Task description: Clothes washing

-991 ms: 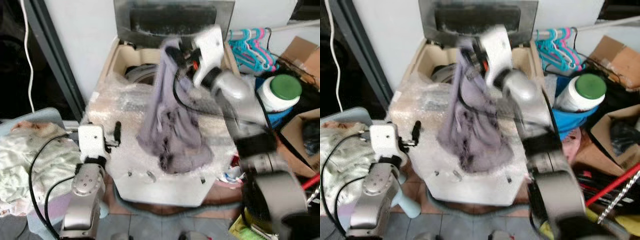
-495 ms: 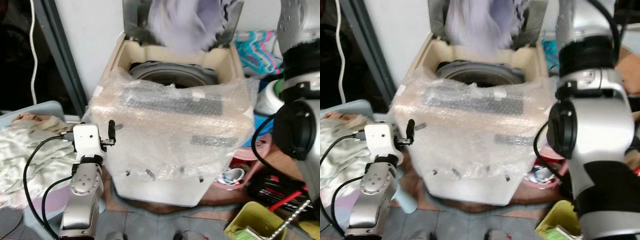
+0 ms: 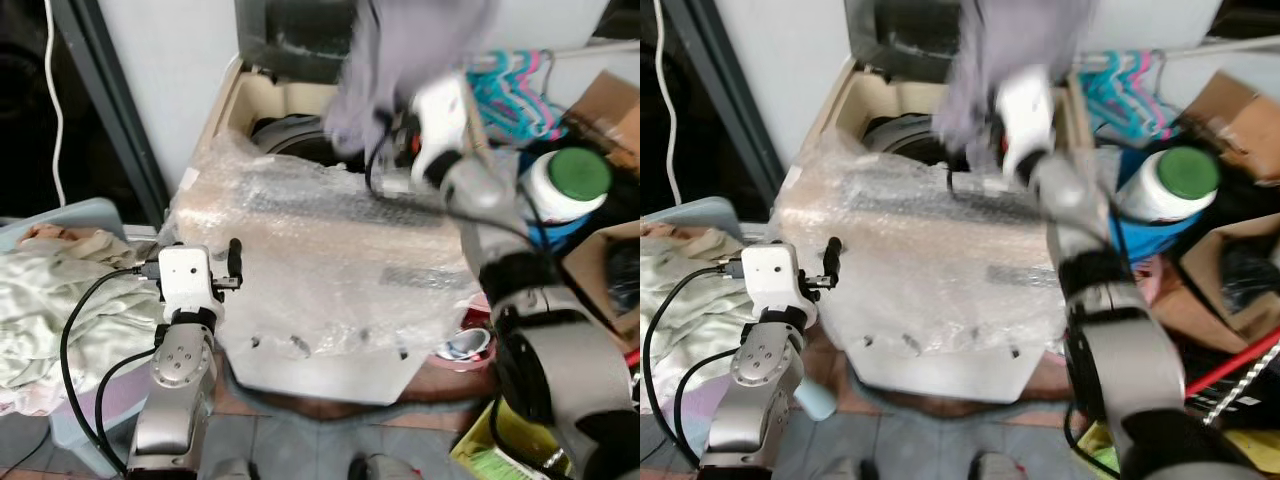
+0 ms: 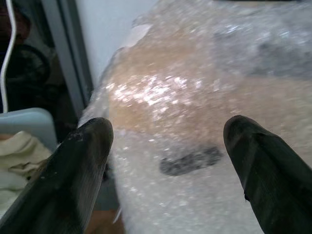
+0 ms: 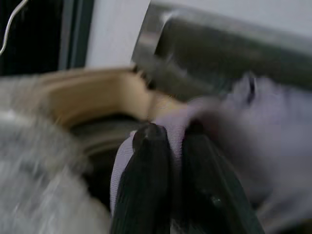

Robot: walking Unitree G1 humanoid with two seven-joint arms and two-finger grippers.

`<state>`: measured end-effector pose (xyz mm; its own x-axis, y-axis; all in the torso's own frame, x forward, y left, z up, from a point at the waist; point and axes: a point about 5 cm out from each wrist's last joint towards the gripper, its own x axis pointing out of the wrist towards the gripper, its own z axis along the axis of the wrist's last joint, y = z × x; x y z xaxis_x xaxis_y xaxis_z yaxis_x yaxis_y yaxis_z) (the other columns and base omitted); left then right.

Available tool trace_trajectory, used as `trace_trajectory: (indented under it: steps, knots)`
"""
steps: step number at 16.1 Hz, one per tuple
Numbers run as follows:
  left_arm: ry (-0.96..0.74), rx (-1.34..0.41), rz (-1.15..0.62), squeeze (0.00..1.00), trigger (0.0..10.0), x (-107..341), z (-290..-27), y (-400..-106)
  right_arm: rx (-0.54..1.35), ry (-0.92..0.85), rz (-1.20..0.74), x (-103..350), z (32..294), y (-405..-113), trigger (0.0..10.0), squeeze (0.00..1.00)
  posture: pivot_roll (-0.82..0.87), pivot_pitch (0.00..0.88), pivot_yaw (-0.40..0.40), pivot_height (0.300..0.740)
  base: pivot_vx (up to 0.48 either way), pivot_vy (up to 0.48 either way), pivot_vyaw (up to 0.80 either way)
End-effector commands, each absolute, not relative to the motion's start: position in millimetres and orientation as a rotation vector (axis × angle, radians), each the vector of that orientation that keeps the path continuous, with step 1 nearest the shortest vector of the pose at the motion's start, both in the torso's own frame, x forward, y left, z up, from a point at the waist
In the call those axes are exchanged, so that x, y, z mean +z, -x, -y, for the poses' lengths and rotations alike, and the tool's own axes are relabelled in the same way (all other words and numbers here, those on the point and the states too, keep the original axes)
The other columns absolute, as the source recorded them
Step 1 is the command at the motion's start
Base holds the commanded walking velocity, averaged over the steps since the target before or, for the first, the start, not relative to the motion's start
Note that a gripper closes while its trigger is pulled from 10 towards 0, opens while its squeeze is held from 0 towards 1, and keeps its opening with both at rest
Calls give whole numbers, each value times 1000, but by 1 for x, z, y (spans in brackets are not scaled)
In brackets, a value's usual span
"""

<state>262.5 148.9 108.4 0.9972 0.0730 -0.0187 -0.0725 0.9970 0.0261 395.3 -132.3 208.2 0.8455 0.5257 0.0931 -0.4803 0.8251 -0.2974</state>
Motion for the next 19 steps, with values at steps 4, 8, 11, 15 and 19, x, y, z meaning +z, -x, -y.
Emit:
trace_trajectory:
  steps: [4, 8, 11, 15, 19]
  knots:
    - [-34, 75, -29, 0, 10000, 108, -148, -268, 573, 287, 228, 221, 134, -389, 10000, 1000, -42, 0, 1, 740, 0, 0, 0]
    - [-33, 84, -29, 0, 10000, 108, -148, -268, 548, 275, 278, 234, 138, -389, 10000, 1000, -39, 0, 2, 740, 0, 0, 0]
    - [-32, 102, -37, 0, 10000, 107, -150, -269, 570, 257, 323, 242, 132, -385, 10000, 1000, -37, 0, 5, 740, 0, 0, 0]
    - [-25, 96, -49, 0, 10000, 105, -151, -269, 687, 368, 215, 213, 126, -372, 10000, 1000, -42, 0, 12, 740, 0, 0, 0]
    - [-48, 43, -45, 0, 10000, 106, -146, -268, 803, 418, -19, 188, 138, -358, 10000, 1000, -46, 0, 12, 740, 0, 0, 0]
